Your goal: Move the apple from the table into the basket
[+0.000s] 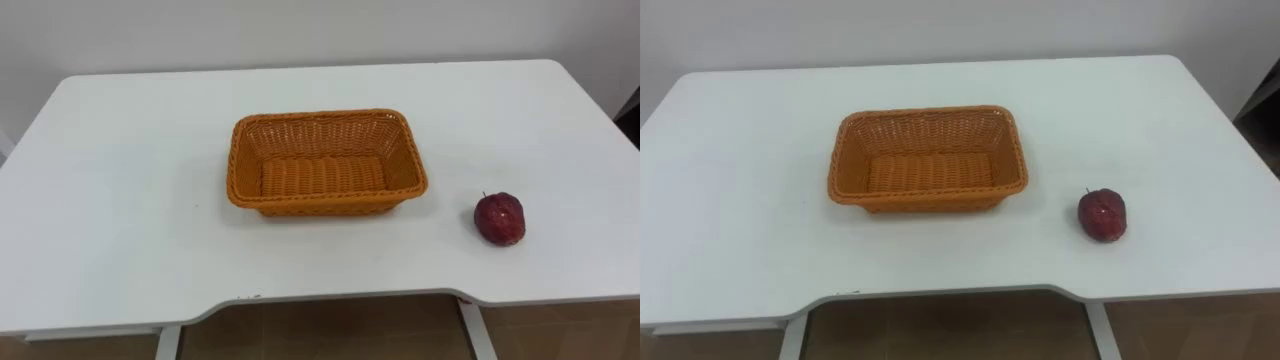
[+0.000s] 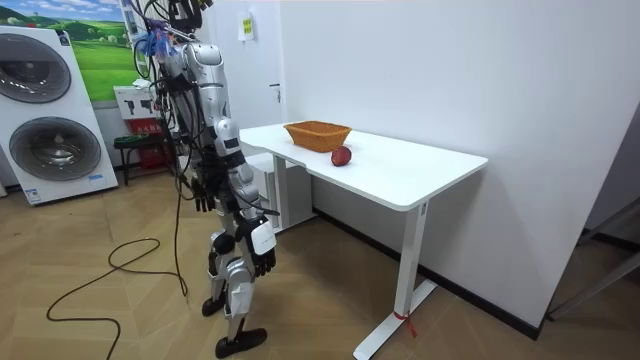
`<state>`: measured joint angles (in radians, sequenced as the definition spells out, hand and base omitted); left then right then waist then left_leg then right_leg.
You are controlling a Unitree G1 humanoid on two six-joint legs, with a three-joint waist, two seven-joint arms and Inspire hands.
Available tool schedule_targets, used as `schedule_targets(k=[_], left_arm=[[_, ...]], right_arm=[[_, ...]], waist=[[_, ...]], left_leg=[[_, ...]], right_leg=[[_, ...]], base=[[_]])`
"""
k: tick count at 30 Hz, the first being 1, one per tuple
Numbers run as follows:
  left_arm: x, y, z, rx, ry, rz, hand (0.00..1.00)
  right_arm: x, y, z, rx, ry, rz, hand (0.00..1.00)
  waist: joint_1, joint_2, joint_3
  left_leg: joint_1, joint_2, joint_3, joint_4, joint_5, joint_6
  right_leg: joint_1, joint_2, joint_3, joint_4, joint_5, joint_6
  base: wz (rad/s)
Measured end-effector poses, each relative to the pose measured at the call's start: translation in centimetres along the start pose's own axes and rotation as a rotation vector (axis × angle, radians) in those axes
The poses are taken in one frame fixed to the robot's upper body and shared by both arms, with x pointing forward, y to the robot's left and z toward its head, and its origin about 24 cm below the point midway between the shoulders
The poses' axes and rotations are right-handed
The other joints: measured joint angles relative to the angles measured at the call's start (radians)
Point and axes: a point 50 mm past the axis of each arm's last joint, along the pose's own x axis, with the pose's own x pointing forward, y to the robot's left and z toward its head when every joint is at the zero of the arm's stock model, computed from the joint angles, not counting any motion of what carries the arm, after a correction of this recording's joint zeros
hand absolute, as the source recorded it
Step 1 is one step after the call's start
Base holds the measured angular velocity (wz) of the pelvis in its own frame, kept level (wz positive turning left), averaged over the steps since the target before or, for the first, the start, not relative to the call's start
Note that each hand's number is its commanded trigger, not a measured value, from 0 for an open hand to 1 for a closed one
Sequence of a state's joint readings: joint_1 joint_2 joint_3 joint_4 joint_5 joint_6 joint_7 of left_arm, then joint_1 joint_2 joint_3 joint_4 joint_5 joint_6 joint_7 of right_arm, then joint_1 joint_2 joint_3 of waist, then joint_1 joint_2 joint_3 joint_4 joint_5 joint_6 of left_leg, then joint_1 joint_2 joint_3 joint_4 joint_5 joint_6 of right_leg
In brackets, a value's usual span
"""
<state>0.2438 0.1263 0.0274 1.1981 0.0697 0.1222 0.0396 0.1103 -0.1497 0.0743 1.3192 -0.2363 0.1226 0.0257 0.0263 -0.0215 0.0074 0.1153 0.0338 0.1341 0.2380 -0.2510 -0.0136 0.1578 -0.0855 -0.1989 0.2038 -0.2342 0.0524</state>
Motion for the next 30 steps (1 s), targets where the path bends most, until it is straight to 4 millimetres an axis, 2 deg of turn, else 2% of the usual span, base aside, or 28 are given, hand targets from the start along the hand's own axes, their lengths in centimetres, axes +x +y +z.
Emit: schedule_targets(k=[8,13,16,19,21,22,24,25,27,30], left_arm=[[0.0,0.0,0.5,0.001,-0.013,0.0,0.0],[0.0,0.0,0.4,0.002,-0.014,0.003,0.0],[0.0,0.2,0.6,-0.012,-0.023,0.013,0.0],[0.0,0.5,0.4,-0.065,-0.027,0.039,0.0],[0.0,1.1,-0.3,-0.135,-0.02,0.066,0.0],[0.0,1.3,-0.3,-0.156,-0.024,0.076,0.0],[-0.1,2.1,0.0,-0.232,-0.053,0.116,0.0],[-0.1,2.3,0.0,-0.248,-0.062,0.126,0.0],[-0.3,2.6,-0.3,-0.286,-0.086,0.147,0.0],[-0.3,2.9,-0.9,-0.348,-0.083,0.159,0.0]], right_arm=[[0.0,0.0,0.0,0.011,0.001,-0.002,0.0],[0.0,0.0,-0.8,0.146,0.021,-0.03,0.0],[-0.1,0.1,-2.0,0.345,0.057,-0.063,0.0],[-0.2,-0.4,-3.0,0.681,0.091,-0.12,0.0],[-0.2,-2.0,-1.9,1.081,0.012,-0.175,0.0],[-0.3,-2.5,-1.5,1.168,-0.013,-0.185,0.0],[-0.6,-4.3,0.0,1.45,-0.115,-0.203,0.0],[-0.7,-4.7,0.3,1.511,-0.142,-0.205,0.0],[-1.3,-6.6,1.5,1.75,-0.235,-0.216,0.0],[-2.2,-8.8,2.9,1.901,-0.315,-0.255,0.0]], waist=[[0.003,0.004,0.0008],[0.003,0.007,-0.0005],[0.002,0.012,-0.0016],[-0.001,0.018,0.0059],[-0.03,0.022,0.0078],[-0.037,0.022,0.008],[-0.057,0.017,0.0042],[-0.058,0.017,0.0041],[-0.074,0.019,0.0009],[-0.088,0.012,-0.002]], left_leg=[[-0.001,0.0,0.0,0.0,0.0,0.0],[0.001,0.0,0.001,-0.002,0.0,0.0],[0.001,0.001,0.001,-0.003,0.0,0.0],[0.017,0.004,0.013,-0.011,0.0,0.0],[0.022,0.006,0.025,-0.016,-0.001,-0.002],[0.021,0.006,0.025,-0.017,-0.001,-0.001],[0.019,0.006,0.026,-0.016,-0.001,-0.001],[0.019,0.006,0.026,-0.016,-0.001,-0.001],[0.025,0.005,0.029,-0.017,-0.001,-0.001],[0.028,0.005,0.036,-0.018,-0.001,-0.001]], right_leg=[[-0.001,0.0,0.001,0.0,0.0,0.0],[0.0,0.0,0.002,0.0,0.0,0.0],[0.0,0.001,0.001,0.002,0.0,0.0],[0.0,0.002,0.011,0.007,0.001,0.0],[0.0,0.005,0.023,0.01,0.001,-0.001],[0.0,0.005,0.023,0.01,0.002,-0.002],[0.0,0.006,0.025,0.0,0.003,-0.002],[0.0,0.006,0.026,-0.001,0.003,-0.002],[0.002,0.006,0.032,0.0,0.004,-0.001],[-0.002,0.006,0.037,-0.002,0.004,-0.001]], base=[[0.0],[0.0],[0.0],[-0.14],[-0.17],[0.0],[0.0],[0.0],[-0.05],[-0.07]])
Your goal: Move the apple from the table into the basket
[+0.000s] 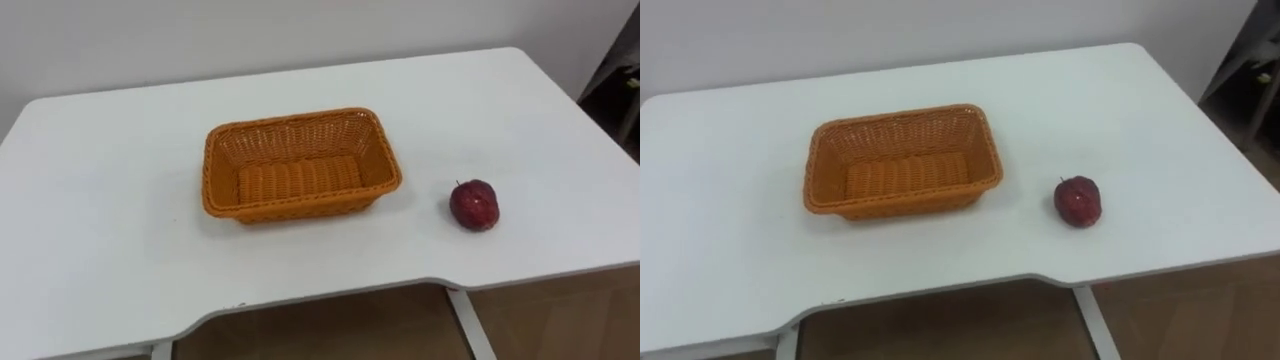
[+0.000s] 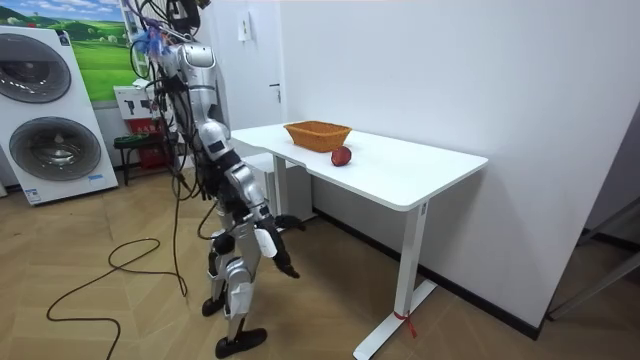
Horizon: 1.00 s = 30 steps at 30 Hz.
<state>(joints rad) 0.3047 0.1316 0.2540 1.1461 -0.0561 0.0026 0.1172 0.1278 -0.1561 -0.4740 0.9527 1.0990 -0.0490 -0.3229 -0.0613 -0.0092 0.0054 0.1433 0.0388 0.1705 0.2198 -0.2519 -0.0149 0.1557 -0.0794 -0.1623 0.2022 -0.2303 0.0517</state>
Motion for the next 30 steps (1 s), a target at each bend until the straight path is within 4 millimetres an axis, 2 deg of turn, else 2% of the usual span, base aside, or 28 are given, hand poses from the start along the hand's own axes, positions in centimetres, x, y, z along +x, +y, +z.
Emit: schedule_targets(k=[6,9,12,15,21,23,27,30], left_arm=[[-0.1,0.6,-0.3,-0.008,-0.012,0.021,0.0],[-0.1,0.7,-0.1,-0.014,-0.021,0.026,0.0],[-0.1,0.6,0.4,-0.001,-0.044,0.021,0.0],[-0.1,0.6,0.5,0.006,-0.056,0.022,0.0],[-0.1,0.5,0.8,0.069,-0.083,0.008,0.0],[-0.1,0.4,0.6,0.073,-0.076,0.0,0.0],[-0.1,0.1,0.4,0.112,-0.066,-0.017,0.0],[-0.1,-0.2,0.7,0.123,-0.076,-0.041,0.0]], right_arm=[[-1.7,4.2,4.1,0.119,-0.173,0.056,0.0],[-3.7,6.9,7.2,0.222,-0.293,0.094,0.0],[-5.7,9.1,9.4,0.213,-0.424,0.114,0.0],[-7.8,10.3,11.1,0.198,-0.576,0.127,0.0],[-12.2,12.4,13.5,0.123,-0.89,0.203,0.0],[-13.1,12.9,14.0,0.089,-0.963,0.233,0.0],[-14.6,14.0,13.4,-0.011,-1.077,0.299,0.0],[-15.4,15.5,11.9,-0.191,-1.169,0.41,0.0]], waist=[[-0.011,-0.005,-0.0019],[-0.016,-0.016,-0.0043],[-0.011,-0.018,-0.0052],[-0.006,-0.02,-0.0051],[0.016,-0.021,-0.0057],[0.02,-0.024,-0.0058],[0.03,-0.026,-0.0048],[0.046,-0.027,-0.0043]], left_leg=[[-0.012,0.0,0.009,-0.003,0.0,0.0],[-0.014,-0.001,0.01,-0.008,0.0,0.0],[-0.029,-0.001,0.012,-0.006,0.001,0.0],[-0.029,0.0,0.011,-0.005,0.001,0.0],[-0.038,0.001,0.017,0.0,0.001,0.0],[-0.044,0.001,0.014,0.003,0.001,0.0],[-0.047,0.002,0.012,0.004,0.001,0.0],[-0.044,0.002,0.011,0.003,0.001,0.0]], right_leg=[[-0.019,0.0,0.009,0.002,0.0,0.0],[-0.024,0.0,0.009,0.004,0.0,0.0],[-0.04,0.0,0.012,0.009,0.001,0.001],[-0.045,0.0,0.011,0.015,0.001,0.001],[-0.058,-0.001,0.009,0.02,0.001,0.001],[-0.059,-0.001,0.005,0.019,0.001,0.001],[-0.06,-0.001,0.004,0.019,0.002,0.0],[-0.059,-0.001,0.005,0.019,0.003,0.0]], base=[[-0.05],[0.0],[0.0],[0.0],[-0.03],[0.05],[0.01],[0.0]])
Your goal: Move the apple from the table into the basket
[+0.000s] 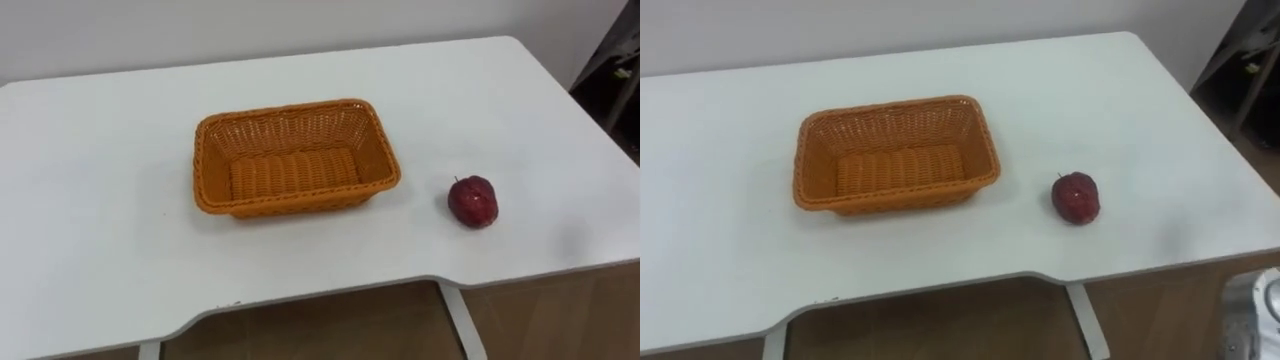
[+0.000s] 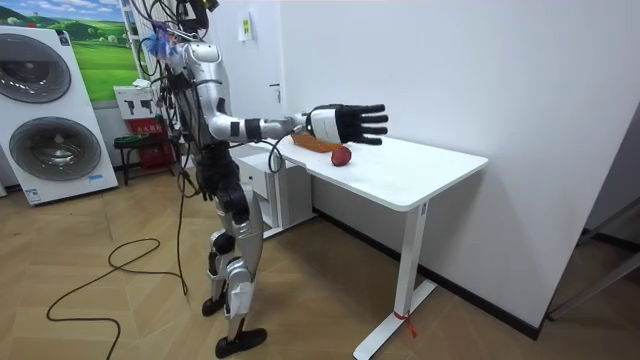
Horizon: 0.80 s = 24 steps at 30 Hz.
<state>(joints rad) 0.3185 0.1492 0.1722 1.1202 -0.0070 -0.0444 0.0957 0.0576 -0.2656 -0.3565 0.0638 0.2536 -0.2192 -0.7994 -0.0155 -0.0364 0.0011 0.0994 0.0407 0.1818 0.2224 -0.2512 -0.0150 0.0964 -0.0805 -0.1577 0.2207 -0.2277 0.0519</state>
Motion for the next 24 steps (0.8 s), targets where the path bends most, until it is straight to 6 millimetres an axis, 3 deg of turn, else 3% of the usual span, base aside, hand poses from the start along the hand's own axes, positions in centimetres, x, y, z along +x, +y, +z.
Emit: schedule_targets(k=[7,11,15,24], left_arm=[[0.1,-0.8,0.7,0.054,-0.023,-0.067,0.0],[0.2,-0.8,1.2,0.063,-0.038,-0.067,0.0],[0.2,-0.4,1.5,0.075,-0.05,-0.059,0.0],[0.2,-0.1,1.1,0.147,-0.038,-0.056,0.0]], right_arm=[[-2.2,3.0,-0.8,-0.032,0.021,0.281,0.0],[-3.5,4.3,-1.4,-0.051,0.04,0.439,0.0],[-4.3,4.2,-3.9,-0.155,0.121,0.532,0.0],[-5.2,4.4,-5.5,-0.252,0.165,0.668,0.0]], waist=[[0.024,-0.004,0.008],[0.035,-0.007,0.0062],[0.046,-0.019,0.0043],[0.055,-0.016,0.0039]], left_leg=[[-0.003,0.0,-0.005,-0.001,0.0,0.0],[-0.015,0.0,-0.007,-0.001,0.0,0.0],[-0.016,-0.001,-0.032,-0.005,0.0,-0.001],[0.009,-0.002,-0.048,-0.036,0.003,-0.004]], right_leg=[[0.001,0.0,-0.008,-0.006,0.0,0.0],[-0.008,0.0,-0.009,-0.01,0.001,0.0],[0.004,0.002,-0.025,-0.025,0.01,0.002],[0.032,0.007,-0.037,-0.053,0.012,0.003]], base=[[0.02],[0.01],[0.1],[0.04]])
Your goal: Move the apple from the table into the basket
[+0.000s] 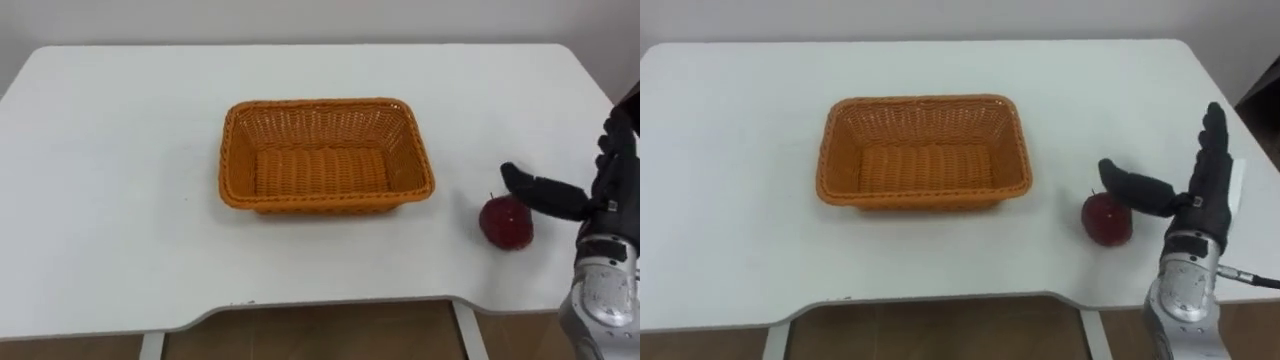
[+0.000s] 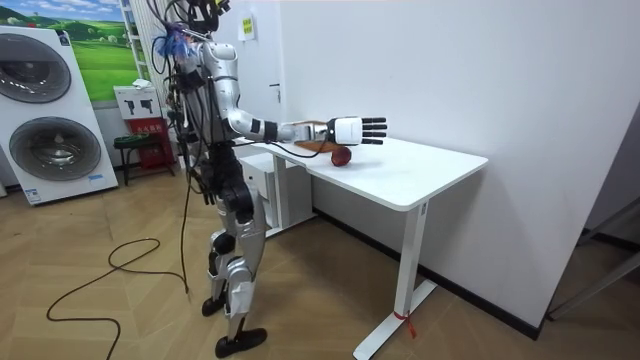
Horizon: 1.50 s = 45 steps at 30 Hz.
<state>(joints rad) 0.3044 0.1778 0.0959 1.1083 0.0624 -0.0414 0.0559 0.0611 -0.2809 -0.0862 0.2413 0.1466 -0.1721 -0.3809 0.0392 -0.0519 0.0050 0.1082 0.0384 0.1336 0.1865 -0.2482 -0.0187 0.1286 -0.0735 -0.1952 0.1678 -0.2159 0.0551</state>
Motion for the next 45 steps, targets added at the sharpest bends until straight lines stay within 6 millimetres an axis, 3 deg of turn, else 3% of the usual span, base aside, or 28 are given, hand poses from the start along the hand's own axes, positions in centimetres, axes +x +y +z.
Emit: schedule_targets(k=[19,20,21,22,23,24,25,27,28,30,31,33,38,45], left_arm=[[0.0,-0.1,0.4,0.02,-0.018,-0.027,0.0],[0.0,-0.1,0.5,0.019,-0.019,-0.029,0.0],[0.0,-0.2,0.5,0.019,-0.019,-0.029,0.0],[0.1,0.1,0.7,0.019,-0.026,-0.023,0.0],[0.1,0.7,0.6,0.007,-0.022,-0.002,0.0],[0.0,0.9,0.1,-0.001,-0.003,0.005,0.0],[0.1,0.9,0.1,-0.001,0.0,0.004,0.0],[0.2,0.6,0.6,0.008,-0.011,-0.008,0.0],[0.2,0.5,0.7,0.01,-0.014,-0.007,0.0],[0.2,0.5,0.9,0.019,-0.016,-0.002,0.0],[0.2,0.4,0.8,0.019,-0.008,-0.005,0.0],[0.2,0.3,0.6,0.018,0.004,-0.007,0.0],[0.2,0.3,0.8,0.014,-0.001,-0.01,0.0],[0.4,0.1,2.0,0.01,-0.037,-0.023,0.0]], right_arm=[[-0.8,0.8,-2.4,-0.091,0.083,0.176,0.0],[-0.8,0.8,-2.5,-0.108,0.083,0.182,0.0],[-0.9,0.9,-2.6,-0.12,0.085,0.188,0.0],[-0.9,1.1,-2.7,-0.125,0.084,0.196,0.0],[-0.9,1.7,-2.4,-0.129,0.064,0.22,0.0],[-1.0,1.9,-2.3,-0.134,0.058,0.229,0.0],[-1.0,1.9,-2.4,-0.138,0.059,0.229,0.0],[-1.1,1.3,-2.9,-0.147,0.081,0.199,0.0],[-1.2,1.3,-3.1,-0.15,0.091,0.196,0.0],[-1.5,1.2,-4.0,-0.171,0.126,0.21,0.0],[-1.8,1.2,-4.7,-0.203,0.151,0.223,0.0],[-2.0,1.2,-4.8,-0.23,0.146,0.231,0.0],[-2.5,1.2,-5.1,-0.253,0.15,0.246,0.0],[-3.6,1.1,-5.8,-0.278,0.173,0.28,0.0]], waist=[[-0.003,-0.002,0.0015],[-0.002,0.004,0.0054],[0.002,0.025,0.0114],[0.003,0.025,0.0098],[0.016,0.018,0.0124],[0.002,0.013,0.0031],[-0.015,0.012,0.0051],[-0.048,0.013,0.004],[-0.049,0.012,0.0022],[-0.032,0.004,-0.002],[-0.005,0.0,-0.0054],[-0.006,0.001,-0.005],[-0.006,0.004,-0.0059],[-0.008,0.023,-0.0115]], left_leg=[[0.045,0.003,-0.04,-0.024,0.0,0.0],[0.053,0.008,-0.077,-0.027,0.001,0.0],[0.062,0.03,-0.148,-0.027,0.002,0.001],[0.062,0.04,-0.193,-0.026,0.002,0.001],[0.053,0.051,-0.228,-0.021,-0.001,-0.004],[0.035,0.066,-0.175,-0.014,-0.004,-0.029],[0.03,0.069,-0.136,-0.008,-0.004,-0.035],[0.012,0.067,-0.019,-0.032,0.002,-0.033],[0.017,0.067,0.002,-0.032,0.008,-0.025],[0.033,0.05,0.011,-0.032,0.013,-0.018],[0.043,0.044,0.011,-0.031,0.013,-0.018],[0.044,0.036,0.012,-0.03,0.013,-0.018],[0.041,0.025,0.019,-0.021,0.009,-0.011],[0.037,0.025,0.019,-0.014,0.002,0.003]], right_leg=[[0.028,0.004,-0.03,0.011,0.0,0.0],[0.014,0.006,-0.036,0.048,-0.001,0.0],[-0.018,0.018,-0.041,0.098,-0.016,-0.007],[-0.037,0.04,-0.018,0.078,-0.02,-0.014],[-0.081,0.083,0.027,-0.029,0.052,-0.068],[-0.067,0.09,-0.01,-0.035,0.091,-0.078],[-0.063,0.088,-0.016,-0.033,0.092,-0.078],[-0.047,0.083,0.036,-0.032,0.091,-0.077],[-0.044,0.083,0.045,-0.031,0.09,-0.075],[-0.043,0.08,0.041,-0.032,0.084,-0.064],[-0.038,0.078,0.025,-0.033,0.082,-0.061],[-0.027,0.068,0.0,-0.031,0.082,-0.061],[-0.024,0.058,0.0,-0.027,0.074,-0.047],[-0.029,0.056,0.002,-0.012,0.072,-0.047]], base=[[-0.01],[-0.09],[-0.16],[-0.53],[-0.42],[-0.24],[0.38],[0.58],[0.39],[-0.02],[-0.22],[-0.07],[-0.04],[0.0]])
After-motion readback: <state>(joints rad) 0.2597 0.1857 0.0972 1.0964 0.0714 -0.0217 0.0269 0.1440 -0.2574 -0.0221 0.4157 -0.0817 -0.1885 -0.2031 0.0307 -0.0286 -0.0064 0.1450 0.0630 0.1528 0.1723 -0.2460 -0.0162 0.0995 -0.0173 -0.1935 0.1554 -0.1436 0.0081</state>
